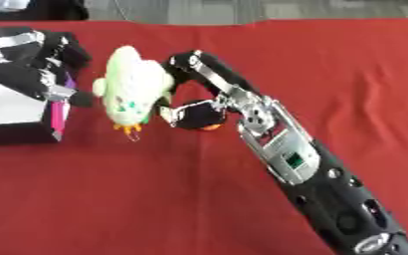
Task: Pick up the objects with one hand, pass them to the other hand, and then place them into the box on the other side of the table.
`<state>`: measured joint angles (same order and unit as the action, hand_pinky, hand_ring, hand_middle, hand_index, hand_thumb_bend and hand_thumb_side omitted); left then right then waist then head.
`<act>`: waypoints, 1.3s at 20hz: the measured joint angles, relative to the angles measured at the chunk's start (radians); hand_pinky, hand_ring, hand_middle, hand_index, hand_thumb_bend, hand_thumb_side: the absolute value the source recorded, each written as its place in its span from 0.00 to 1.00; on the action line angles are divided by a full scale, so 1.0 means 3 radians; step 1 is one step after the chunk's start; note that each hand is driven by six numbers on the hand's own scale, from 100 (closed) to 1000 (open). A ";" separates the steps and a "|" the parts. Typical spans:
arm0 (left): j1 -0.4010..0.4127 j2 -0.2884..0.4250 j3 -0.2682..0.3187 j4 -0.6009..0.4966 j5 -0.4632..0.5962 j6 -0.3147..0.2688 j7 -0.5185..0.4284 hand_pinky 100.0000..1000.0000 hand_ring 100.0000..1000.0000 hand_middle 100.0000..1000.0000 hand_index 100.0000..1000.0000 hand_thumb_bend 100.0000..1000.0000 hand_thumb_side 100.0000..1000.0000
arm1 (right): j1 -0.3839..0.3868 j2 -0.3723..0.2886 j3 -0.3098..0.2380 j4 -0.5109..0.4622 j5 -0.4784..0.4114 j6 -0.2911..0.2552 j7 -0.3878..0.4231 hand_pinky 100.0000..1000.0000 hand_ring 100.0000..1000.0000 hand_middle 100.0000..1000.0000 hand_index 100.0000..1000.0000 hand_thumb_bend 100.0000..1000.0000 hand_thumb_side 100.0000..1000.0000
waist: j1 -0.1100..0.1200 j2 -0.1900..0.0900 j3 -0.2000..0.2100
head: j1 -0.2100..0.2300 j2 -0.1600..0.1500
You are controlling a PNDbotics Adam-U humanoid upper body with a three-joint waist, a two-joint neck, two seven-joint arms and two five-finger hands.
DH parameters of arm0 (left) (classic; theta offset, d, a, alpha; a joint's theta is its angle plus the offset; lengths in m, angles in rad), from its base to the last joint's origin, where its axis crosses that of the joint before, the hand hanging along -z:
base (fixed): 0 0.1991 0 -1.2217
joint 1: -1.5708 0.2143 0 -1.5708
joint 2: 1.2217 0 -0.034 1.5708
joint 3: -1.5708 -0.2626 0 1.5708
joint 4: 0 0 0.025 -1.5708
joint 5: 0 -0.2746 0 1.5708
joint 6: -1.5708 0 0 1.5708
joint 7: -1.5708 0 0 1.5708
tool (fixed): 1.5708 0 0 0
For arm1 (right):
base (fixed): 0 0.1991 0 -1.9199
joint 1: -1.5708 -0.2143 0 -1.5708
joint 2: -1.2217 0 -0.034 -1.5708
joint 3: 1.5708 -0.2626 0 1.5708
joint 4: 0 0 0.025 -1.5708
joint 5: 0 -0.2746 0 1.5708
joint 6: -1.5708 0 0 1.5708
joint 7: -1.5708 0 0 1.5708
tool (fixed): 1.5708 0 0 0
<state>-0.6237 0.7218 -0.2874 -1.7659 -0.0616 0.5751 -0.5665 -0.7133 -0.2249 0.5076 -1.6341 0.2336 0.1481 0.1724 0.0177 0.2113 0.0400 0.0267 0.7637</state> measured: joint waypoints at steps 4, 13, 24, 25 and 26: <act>0.0001 0.0001 0.0049 -0.0020 0.0110 -0.0024 -0.0083 0.73 0.82 0.68 0.75 0.85 0.28 | -0.0001 0.0000 0.0001 0.0000 0.0000 0.0000 -0.0011 0.73 0.58 0.37 0.38 0.10 0.00 | 0.0000 0.0000 0.0006 | -0.0015 0.0000; -0.0055 -0.0007 0.0036 -0.0065 0.0383 0.0139 0.0026 0.74 0.82 0.68 0.76 0.89 0.33 | -0.0026 0.0004 0.0022 0.0000 0.0036 -0.0002 -0.0020 0.73 0.58 0.37 0.37 0.11 0.00 | 0.0000 0.0000 0.0006 | -0.0038 -0.0004; -0.0144 -0.0040 -0.0170 -0.0079 0.0330 0.0465 0.0260 0.75 0.83 0.70 0.77 0.93 0.37 | -0.0030 0.0061 0.0043 -0.0005 0.0144 -0.0042 -0.0033 0.73 0.58 0.37 0.37 0.12 0.00 | 0.0000 0.0000 0.0004 | -0.0038 -0.0012; -0.0151 -0.0041 -0.0186 -0.0079 0.0324 0.0474 0.0255 0.75 0.83 0.70 0.77 0.93 0.37 | -0.0031 0.0062 0.0043 -0.0009 0.0149 -0.0046 -0.0036 0.73 0.58 0.37 0.37 0.12 0.00 | 0.0000 0.0000 0.0004 | -0.0038 -0.0012; -0.0154 -0.0049 -0.0199 -0.0079 0.0322 0.0483 0.0246 0.75 0.83 0.70 0.77 0.93 0.38 | -0.0032 0.0064 0.0044 -0.0015 0.0156 -0.0049 -0.0038 0.73 0.58 0.37 0.37 0.12 0.00 | 0.0000 0.0000 0.0003 | -0.0038 -0.0012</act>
<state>-0.6698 0.7071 -0.3471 -1.7896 0.0350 0.7200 -0.4928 -0.7230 -0.2058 0.5209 -1.6387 0.2805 0.1333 0.1609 0.0177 0.2114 0.0410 0.0154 0.7600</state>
